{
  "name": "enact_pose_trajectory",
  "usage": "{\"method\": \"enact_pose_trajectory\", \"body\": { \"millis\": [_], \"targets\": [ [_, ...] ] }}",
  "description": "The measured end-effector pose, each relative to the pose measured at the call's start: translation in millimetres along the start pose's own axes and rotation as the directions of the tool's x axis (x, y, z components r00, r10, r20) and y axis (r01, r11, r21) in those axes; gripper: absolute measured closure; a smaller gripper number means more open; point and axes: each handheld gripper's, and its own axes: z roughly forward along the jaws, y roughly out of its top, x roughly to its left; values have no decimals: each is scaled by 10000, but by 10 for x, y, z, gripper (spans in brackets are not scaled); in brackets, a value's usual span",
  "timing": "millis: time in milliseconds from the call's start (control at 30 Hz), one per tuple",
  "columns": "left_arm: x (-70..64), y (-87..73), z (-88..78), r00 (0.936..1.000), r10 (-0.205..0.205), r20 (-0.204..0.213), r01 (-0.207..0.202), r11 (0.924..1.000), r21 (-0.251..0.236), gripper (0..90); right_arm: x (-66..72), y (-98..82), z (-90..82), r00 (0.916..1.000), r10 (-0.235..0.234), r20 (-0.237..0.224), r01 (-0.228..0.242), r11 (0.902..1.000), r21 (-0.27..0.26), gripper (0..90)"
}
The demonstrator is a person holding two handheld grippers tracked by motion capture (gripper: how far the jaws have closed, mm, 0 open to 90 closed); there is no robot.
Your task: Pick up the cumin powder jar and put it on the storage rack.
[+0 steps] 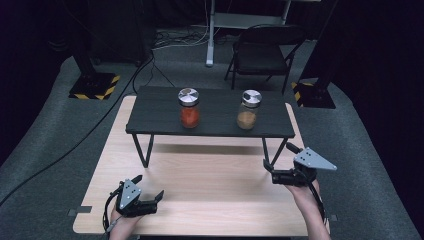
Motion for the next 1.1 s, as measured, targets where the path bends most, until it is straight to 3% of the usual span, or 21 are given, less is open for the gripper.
{"method": "enact_pose_trajectory", "body": {
  "millis": [267,367,533,733,800,867,1100],
  "targets": [
    [-3,-1,-1,10000,-3,8,3,10000,-7,51,107,-582,-94,9994,146,315,-152,9997,167,0],
    [0,1,-1,10000,-21,17,21,10000,7,50,127,-764,-127,9986,327,427,-327,9995,-6,0],
    [0,-2,-3,10000,-15,16,15,10000,-10,50,131,-987,-155,9960,643,627,-653,9978,138,0],
    [-8,-2,-2,10000,51,10,-50,10000,-11,51,155,-1156,-206,9930,859,807,-888,9955,324,0],
    [-13,-4,-6,10000,71,2,-71,10000,-19,52,165,-1164,-194,9929,771,909,-832,9944,649,7],
    [-11,-6,-7,10000,40,0,-40,10000,-27,52,160,-1166,-189,9918,879,930,-940,9936,629,9],
    [3,-8,-7,10000,-36,54,37,10000,-36,52,203,-1165,-188,9942,517,946,-580,9962,644,14]
  ]
}}
